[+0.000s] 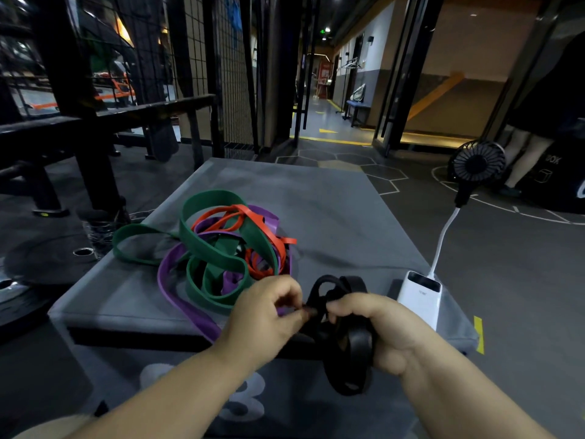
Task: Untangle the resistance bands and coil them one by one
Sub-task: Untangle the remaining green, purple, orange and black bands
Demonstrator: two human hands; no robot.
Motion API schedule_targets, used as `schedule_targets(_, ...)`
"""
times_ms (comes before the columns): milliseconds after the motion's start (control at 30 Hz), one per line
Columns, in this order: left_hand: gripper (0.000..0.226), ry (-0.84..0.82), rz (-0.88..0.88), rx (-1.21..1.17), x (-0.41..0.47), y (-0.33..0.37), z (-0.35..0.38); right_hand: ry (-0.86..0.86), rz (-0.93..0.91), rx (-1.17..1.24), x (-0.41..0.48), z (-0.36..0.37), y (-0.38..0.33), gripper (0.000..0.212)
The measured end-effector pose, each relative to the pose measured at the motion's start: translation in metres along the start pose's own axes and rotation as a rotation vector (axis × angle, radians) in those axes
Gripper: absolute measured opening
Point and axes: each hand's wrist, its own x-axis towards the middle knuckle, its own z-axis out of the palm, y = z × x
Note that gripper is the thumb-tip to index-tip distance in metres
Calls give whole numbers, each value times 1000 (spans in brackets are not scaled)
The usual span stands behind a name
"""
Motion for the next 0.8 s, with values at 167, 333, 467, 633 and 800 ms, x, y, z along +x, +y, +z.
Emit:
schedule_targets(167, 22, 17, 287, 158, -9, 1, 13, 114, 7, 226, -1, 8, -3, 15)
schedule_targets(333, 23, -4, 339, 7, -20, 6, 18, 211, -50, 370, -4, 11, -12, 13)
schedule_targets(467, 25, -2, 100, -187, -19, 15, 17, 150, -23, 363, -2, 10, -10, 25)
schedule_targets(633, 21, -43, -35, -227, -15, 19, 21, 146, -23, 313, 4, 11, 1, 22)
schedule_targets(800, 18, -50, -106, -162, -13, 18, 18, 161, -9, 337, 9, 10, 6, 30)
